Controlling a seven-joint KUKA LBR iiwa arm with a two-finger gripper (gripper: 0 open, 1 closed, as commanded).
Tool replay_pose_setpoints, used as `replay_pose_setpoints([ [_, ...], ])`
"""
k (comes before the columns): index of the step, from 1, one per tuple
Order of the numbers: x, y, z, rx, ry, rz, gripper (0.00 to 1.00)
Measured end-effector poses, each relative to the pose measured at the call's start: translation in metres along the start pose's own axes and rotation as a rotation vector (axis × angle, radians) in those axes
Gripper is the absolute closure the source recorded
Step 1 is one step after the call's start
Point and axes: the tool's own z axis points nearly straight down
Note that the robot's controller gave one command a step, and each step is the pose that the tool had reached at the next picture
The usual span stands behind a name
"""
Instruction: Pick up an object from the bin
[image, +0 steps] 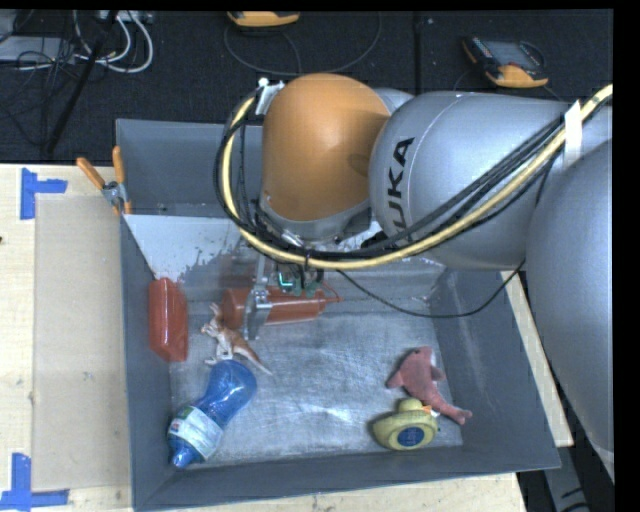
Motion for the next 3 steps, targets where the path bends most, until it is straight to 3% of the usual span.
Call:
replay_pose_setpoints([
  [1,-0.002,-0.001,-0.005,-0.001,-0.008,0.004,0.0],
  [2,-0.005,-0.037,0.071,-0.001,-0.011,-0.063,0.0],
  [3,-0.007,-0.111,0.071,0.0,-0.009,0.045,0.0],
])
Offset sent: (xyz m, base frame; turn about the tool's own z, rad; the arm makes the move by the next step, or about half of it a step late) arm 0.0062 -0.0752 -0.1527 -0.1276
